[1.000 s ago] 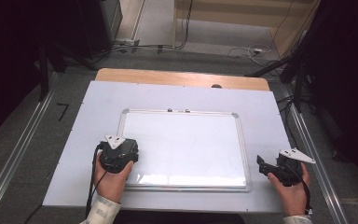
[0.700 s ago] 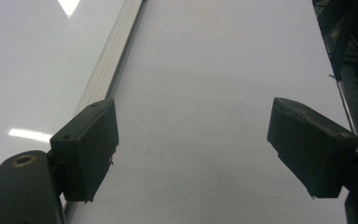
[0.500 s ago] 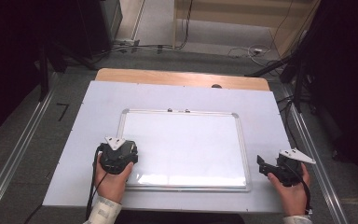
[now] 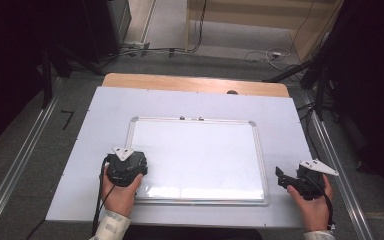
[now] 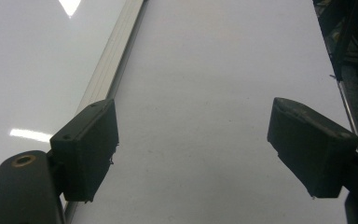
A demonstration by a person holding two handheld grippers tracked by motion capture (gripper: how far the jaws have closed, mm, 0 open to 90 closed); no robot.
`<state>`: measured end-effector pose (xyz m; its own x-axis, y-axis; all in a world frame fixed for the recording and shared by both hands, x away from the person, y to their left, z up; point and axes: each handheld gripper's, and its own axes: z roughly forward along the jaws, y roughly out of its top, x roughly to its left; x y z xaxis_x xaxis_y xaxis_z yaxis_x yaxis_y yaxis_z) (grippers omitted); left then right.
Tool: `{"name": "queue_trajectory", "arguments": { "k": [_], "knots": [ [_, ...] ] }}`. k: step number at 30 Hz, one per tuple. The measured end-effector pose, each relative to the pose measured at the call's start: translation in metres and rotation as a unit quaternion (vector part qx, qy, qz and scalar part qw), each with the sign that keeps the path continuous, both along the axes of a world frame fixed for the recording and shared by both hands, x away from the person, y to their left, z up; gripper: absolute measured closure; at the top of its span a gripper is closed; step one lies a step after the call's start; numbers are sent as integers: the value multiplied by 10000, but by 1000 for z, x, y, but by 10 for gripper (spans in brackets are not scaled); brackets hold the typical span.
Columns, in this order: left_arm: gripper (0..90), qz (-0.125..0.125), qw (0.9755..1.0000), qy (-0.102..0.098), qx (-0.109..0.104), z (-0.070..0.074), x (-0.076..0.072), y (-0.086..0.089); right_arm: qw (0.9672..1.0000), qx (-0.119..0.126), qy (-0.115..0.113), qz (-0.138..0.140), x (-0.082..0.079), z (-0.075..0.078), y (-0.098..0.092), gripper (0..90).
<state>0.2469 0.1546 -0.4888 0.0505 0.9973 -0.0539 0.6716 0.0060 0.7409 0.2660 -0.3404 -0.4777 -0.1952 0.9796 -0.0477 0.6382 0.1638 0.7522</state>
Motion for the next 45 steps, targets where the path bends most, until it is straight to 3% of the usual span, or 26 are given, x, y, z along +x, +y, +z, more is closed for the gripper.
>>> {"name": "queue_trajectory", "arguments": {
  "k": [38,45],
  "knots": [
    [389,-15,9999,123,36,-6,2,0,10000,-8,-2,-16,0,0,0,151],
    [327,-88,9999,77,45,-3,1,0,10000,-15,10,-21,1,0,0,151]
  ]
}}
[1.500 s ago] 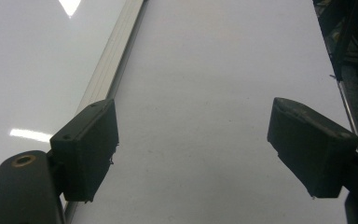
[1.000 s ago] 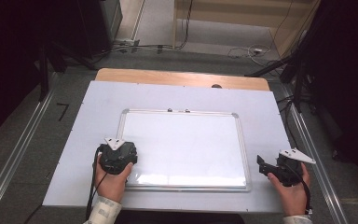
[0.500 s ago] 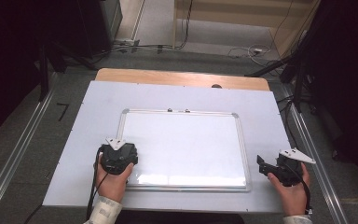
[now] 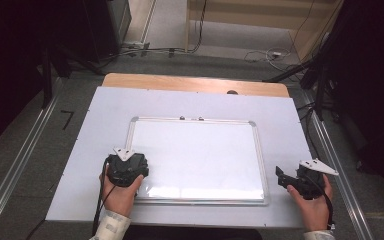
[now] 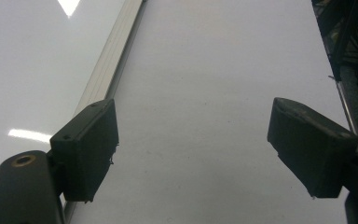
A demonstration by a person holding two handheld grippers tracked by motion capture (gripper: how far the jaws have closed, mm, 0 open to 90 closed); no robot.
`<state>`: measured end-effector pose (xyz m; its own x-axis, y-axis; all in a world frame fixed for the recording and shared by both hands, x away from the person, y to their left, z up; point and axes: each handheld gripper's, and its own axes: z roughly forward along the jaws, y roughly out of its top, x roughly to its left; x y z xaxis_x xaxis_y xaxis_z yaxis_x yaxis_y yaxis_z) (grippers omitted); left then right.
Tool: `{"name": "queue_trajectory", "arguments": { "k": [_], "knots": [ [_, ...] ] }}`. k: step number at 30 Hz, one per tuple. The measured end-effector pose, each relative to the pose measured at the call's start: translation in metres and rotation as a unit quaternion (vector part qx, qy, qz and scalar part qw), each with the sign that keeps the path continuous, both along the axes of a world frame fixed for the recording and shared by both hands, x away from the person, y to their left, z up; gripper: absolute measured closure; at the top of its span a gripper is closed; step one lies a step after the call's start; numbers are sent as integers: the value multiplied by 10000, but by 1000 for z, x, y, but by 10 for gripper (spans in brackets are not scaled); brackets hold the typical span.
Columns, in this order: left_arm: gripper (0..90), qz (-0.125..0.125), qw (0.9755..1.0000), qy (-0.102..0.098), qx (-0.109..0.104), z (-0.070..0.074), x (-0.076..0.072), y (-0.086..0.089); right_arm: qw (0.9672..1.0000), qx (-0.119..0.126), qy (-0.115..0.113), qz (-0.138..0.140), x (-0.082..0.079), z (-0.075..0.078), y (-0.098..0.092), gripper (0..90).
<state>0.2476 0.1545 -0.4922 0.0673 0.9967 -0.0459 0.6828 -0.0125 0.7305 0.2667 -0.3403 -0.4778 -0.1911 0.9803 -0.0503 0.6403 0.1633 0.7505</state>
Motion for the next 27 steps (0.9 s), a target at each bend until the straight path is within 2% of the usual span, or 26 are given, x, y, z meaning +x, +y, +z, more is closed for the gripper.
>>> {"name": "queue_trajectory", "arguments": {
  "k": [3,10,24,27],
  "knots": [
    [315,-22,10000,-87,-24,4,-2,0,10000,-1,-4,3,0,0,0,151],
    [283,-112,9983,-454,-358,23,-10,8,10000,3,-6,4,0,0,-1,151],
    [281,192,9963,-612,-574,28,-10,41,10000,0,-5,-30,-1,0,-1,151],
    [281,263,9963,-602,-563,28,-10,47,10000,6,-5,-34,-1,0,-2,151]
  ]
}}
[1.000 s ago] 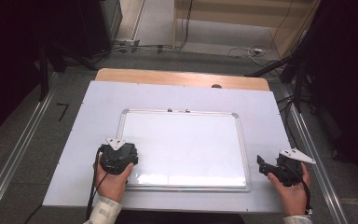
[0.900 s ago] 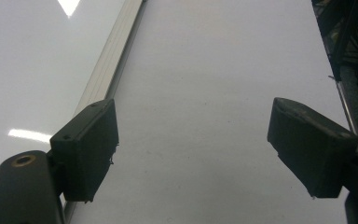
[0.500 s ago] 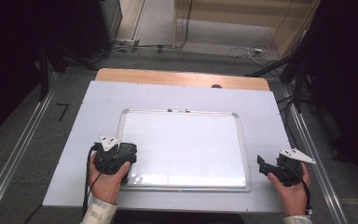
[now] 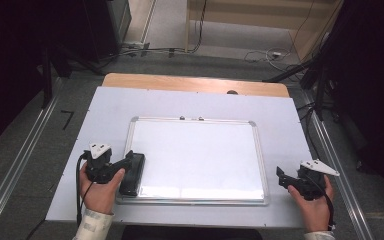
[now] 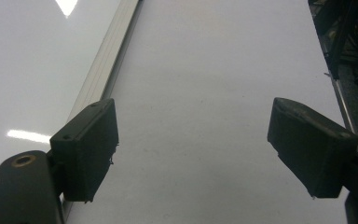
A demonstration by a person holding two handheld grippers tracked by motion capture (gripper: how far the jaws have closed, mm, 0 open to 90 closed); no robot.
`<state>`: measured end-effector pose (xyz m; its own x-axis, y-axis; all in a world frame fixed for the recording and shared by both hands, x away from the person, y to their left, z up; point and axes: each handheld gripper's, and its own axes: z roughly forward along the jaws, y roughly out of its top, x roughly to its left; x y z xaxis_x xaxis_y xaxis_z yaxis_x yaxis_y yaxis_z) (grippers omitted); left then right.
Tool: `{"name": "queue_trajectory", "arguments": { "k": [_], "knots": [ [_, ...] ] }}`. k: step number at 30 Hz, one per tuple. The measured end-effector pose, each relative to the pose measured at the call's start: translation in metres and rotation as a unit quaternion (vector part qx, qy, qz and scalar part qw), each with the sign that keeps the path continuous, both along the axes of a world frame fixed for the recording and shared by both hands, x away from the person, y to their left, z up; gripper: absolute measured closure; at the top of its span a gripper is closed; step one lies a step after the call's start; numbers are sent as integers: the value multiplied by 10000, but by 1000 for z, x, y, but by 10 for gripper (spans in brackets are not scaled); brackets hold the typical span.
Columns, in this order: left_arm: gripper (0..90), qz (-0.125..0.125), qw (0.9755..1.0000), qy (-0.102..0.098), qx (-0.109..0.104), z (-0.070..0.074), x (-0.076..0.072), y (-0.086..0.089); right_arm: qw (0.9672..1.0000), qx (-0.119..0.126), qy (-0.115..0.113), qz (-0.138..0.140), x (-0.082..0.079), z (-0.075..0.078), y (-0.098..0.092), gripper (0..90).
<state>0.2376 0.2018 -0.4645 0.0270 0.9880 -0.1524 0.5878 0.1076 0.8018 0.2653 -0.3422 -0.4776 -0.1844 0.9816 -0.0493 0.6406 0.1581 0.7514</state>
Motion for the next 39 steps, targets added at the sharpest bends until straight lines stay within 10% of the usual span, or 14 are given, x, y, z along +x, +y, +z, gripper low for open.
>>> {"name": "queue_trajectory", "arguments": {
  "k": [39],
  "knots": [
    [268,295,9994,203,-31,-11,-8,42,10000,-24,10,-30,-1,0,0,150]
  ]
}}
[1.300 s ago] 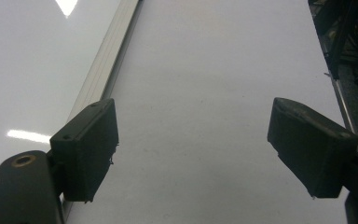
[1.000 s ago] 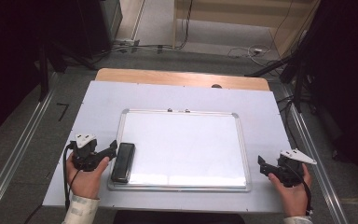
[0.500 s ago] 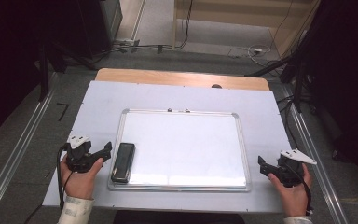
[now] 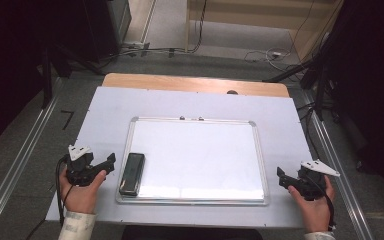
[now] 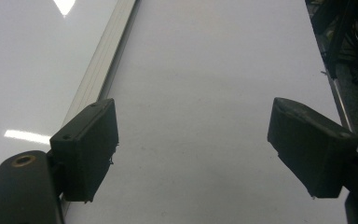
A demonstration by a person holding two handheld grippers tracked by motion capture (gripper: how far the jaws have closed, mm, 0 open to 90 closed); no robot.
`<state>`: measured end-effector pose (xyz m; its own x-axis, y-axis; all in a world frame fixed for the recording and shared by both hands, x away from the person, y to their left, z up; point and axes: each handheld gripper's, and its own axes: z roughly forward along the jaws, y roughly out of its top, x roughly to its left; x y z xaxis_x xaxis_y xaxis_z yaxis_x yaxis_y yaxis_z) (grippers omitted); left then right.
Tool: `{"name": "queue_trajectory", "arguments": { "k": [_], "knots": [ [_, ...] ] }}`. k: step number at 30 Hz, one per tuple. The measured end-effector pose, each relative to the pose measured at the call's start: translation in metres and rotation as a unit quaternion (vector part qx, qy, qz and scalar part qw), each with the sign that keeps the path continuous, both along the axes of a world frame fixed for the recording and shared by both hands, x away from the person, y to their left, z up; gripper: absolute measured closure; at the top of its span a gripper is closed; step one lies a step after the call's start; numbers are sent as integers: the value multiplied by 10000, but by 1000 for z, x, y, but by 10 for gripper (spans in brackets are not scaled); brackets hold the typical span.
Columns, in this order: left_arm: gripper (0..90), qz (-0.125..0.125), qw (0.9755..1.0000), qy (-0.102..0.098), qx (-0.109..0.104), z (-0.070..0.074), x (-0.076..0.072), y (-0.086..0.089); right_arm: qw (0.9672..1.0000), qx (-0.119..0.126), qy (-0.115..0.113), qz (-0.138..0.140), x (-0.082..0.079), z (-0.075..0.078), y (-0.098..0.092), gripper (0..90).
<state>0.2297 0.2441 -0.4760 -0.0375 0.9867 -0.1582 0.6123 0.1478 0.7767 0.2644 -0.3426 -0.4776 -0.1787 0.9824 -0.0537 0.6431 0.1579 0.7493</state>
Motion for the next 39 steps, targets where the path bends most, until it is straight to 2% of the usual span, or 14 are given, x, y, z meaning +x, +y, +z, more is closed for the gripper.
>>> {"name": "queue_trajectory", "arguments": {
  "k": [19,39],
  "knots": [
    [269,84,9999,52,-66,-5,-1,10,10000,-1,-17,-20,-1,1,-1,150],
    [269,89,9999,71,-45,-6,-4,13,10000,-7,7,-33,-1,0,-1,150]
  ]
}}
